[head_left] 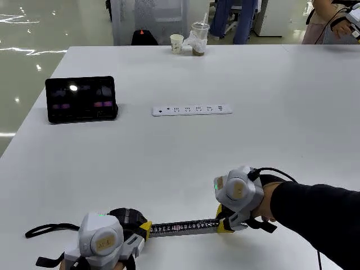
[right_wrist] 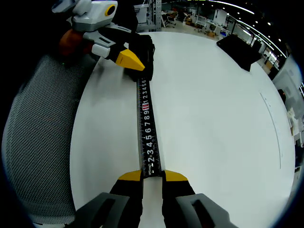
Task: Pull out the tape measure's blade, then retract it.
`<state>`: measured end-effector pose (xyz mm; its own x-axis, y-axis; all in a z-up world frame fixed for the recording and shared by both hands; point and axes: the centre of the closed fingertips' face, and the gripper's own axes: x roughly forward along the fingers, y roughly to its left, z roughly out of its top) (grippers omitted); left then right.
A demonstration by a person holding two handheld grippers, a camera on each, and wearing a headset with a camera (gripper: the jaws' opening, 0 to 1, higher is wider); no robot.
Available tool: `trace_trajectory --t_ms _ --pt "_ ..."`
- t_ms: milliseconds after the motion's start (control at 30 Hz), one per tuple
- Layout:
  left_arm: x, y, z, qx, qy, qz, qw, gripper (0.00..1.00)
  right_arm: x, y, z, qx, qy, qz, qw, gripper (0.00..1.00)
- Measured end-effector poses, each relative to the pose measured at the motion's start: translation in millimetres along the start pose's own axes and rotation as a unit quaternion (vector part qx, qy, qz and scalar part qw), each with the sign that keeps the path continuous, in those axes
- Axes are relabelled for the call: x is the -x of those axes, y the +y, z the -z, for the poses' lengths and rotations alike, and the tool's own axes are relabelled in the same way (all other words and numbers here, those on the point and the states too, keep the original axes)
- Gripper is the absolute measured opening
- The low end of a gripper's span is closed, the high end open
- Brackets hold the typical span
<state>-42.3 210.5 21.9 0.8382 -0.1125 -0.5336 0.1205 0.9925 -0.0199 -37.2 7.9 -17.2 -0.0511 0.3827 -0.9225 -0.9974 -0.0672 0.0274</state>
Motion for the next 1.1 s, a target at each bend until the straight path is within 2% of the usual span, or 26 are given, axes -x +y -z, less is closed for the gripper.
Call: trace_trajectory --t_ms 1100 --pt "-0.1 -0.1 -0.1 -0.002 0.002 -0.001 1.0000 0.58 -5.3 1.6 -13.4 -0.001 -0.006 -0.002 1.0000 0.12"
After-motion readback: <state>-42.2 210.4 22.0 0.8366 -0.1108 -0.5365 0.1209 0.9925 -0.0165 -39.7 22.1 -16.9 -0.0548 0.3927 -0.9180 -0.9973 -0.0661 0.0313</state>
